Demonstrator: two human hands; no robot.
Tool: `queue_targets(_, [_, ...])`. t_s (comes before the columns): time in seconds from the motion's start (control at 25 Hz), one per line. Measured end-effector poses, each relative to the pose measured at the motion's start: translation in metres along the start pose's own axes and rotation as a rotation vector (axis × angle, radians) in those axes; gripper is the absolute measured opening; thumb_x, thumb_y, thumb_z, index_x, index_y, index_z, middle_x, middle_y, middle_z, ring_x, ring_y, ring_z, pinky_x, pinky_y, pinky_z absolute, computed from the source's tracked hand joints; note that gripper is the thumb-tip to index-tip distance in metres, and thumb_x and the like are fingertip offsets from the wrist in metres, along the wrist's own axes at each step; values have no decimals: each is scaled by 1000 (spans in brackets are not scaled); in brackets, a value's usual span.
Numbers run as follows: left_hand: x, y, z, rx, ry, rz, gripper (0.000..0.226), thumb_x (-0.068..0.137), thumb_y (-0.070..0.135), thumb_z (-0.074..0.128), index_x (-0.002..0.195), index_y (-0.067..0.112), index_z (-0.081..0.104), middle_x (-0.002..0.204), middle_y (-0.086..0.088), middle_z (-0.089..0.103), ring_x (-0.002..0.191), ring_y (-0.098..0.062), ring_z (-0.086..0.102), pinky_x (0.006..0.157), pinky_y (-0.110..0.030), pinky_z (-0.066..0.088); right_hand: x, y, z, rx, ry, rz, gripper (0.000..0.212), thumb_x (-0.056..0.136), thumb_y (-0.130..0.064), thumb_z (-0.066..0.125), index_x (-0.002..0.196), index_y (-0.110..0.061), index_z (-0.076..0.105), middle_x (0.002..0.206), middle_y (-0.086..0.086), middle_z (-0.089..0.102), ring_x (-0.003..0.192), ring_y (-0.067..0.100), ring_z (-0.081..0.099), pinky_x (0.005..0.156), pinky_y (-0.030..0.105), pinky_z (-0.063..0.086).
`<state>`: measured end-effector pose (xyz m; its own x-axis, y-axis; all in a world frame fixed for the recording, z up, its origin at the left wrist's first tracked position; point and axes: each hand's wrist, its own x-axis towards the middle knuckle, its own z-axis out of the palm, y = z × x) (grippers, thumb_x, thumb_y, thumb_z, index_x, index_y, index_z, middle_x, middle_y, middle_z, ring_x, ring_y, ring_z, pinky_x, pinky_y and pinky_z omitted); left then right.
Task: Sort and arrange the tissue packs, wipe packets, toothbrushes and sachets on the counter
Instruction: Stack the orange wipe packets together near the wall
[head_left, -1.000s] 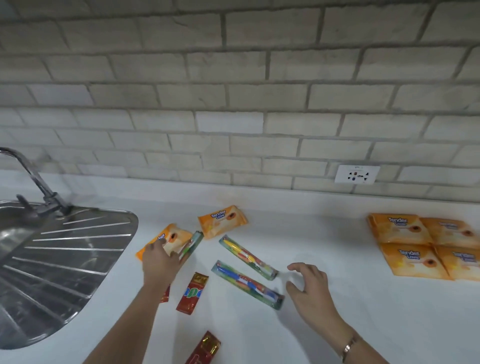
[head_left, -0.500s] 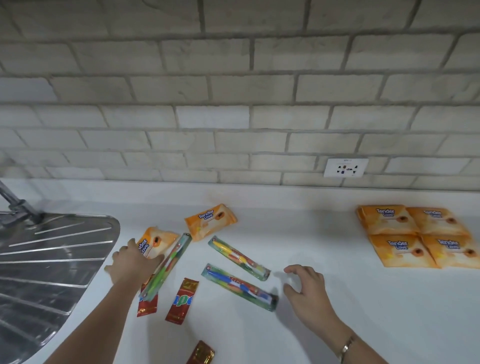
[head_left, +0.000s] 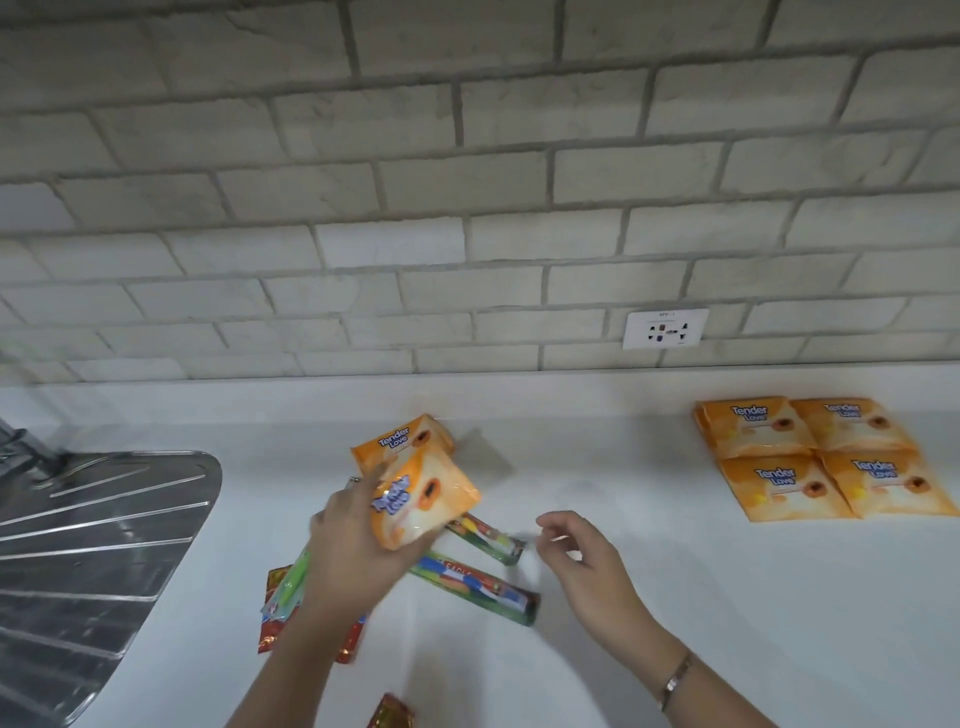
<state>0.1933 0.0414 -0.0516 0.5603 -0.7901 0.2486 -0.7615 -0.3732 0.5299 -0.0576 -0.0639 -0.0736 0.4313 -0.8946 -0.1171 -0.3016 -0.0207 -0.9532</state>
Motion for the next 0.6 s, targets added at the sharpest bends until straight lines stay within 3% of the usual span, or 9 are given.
queue_targets(0.16, [-12,59,39,-91,-93,150,97,58,71,79,142,34,47,122,17,64,118,-14,57,99,-41,45,-1,-16,-18,335,-24,62,22,92,-33,73,112,-24,70,93,-7,74,88,11,69,85,31,56])
queue_targets(0.4, [-23,140,81,-75,-115,270,94,62,74,75,143,34,48,126,20,60,122,-11,52,102,-41,41,-1,-3,-70,533,86,153,14,98,-9,66,111,-6,71,101,12,79,96,27,77,81,38,64])
queue_targets(0.52, [-26,164,105,-64,-135,233,95,63,74,73,145,34,44,142,17,49,133,-10,40,109,-38,37,0,12,-102,603,179,195,12,98,-5,66,108,-1,70,100,19,78,92,33,77,78,38,65])
queue_targets(0.6, [-31,181,126,-216,-181,88,97,64,71,73,147,31,42,146,16,42,136,-9,32,112,-34,32,2,23,-124,617,254,227,10,98,-2,65,106,0,69,99,21,77,90,36,77,77,39,65])
